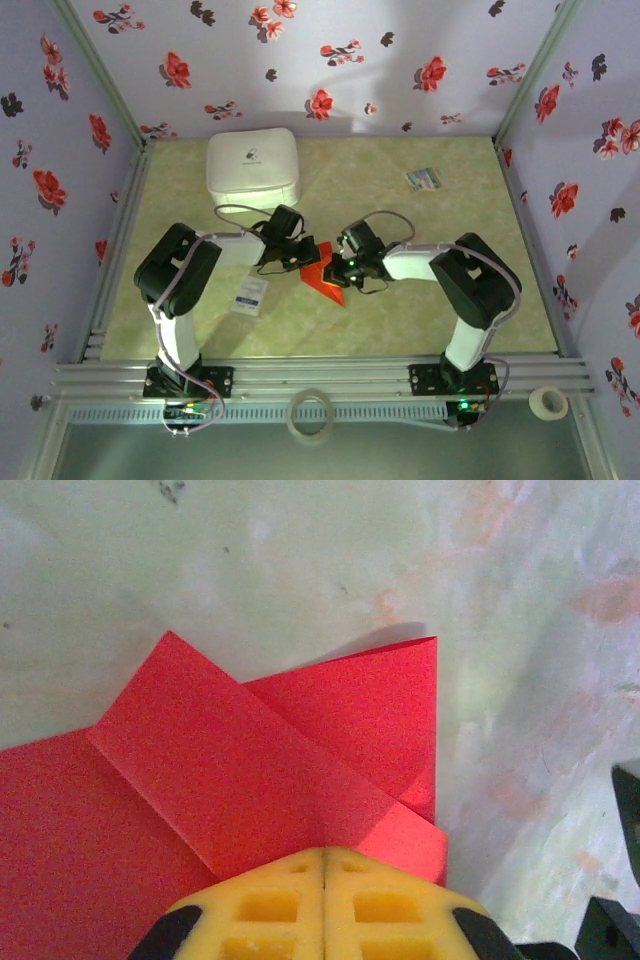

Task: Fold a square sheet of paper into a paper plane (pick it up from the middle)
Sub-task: Fourth fold the wing at the center of the table.

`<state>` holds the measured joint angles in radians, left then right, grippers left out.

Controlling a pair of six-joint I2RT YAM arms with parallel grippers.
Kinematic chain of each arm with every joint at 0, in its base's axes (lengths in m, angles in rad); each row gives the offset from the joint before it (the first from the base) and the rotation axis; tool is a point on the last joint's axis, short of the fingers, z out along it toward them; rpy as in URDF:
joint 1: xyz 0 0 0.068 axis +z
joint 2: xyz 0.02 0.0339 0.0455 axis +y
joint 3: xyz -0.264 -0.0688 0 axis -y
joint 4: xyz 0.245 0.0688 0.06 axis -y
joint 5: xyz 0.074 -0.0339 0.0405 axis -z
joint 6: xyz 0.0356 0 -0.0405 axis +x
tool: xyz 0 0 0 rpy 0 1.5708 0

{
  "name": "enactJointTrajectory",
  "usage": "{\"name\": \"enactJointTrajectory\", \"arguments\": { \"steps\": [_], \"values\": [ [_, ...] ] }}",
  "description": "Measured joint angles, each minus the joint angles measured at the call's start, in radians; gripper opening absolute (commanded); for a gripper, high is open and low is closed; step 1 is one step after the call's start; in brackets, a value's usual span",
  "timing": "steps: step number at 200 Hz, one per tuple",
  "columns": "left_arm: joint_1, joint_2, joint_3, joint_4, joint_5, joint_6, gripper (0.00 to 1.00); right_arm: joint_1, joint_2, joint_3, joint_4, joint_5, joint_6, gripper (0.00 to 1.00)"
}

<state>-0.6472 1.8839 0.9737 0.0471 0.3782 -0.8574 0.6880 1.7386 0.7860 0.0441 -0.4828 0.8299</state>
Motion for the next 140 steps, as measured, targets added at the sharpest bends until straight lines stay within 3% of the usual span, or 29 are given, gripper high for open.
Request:
{"name": "enactJointTrajectory", "arguments": {
  "steps": [82,140],
  "values": [
    [0.002,0.000,-0.002,0.002,0.004,0.000,0.06,0.002,-0.161,-0.187,0.008,-0.013,0.000,0.06],
    [0.002,0.000,-0.002,0.003,0.005,0.000,0.06,0.006,-0.230,-0.204,-0.057,-0.012,0.001,0.07]
  ]
}}
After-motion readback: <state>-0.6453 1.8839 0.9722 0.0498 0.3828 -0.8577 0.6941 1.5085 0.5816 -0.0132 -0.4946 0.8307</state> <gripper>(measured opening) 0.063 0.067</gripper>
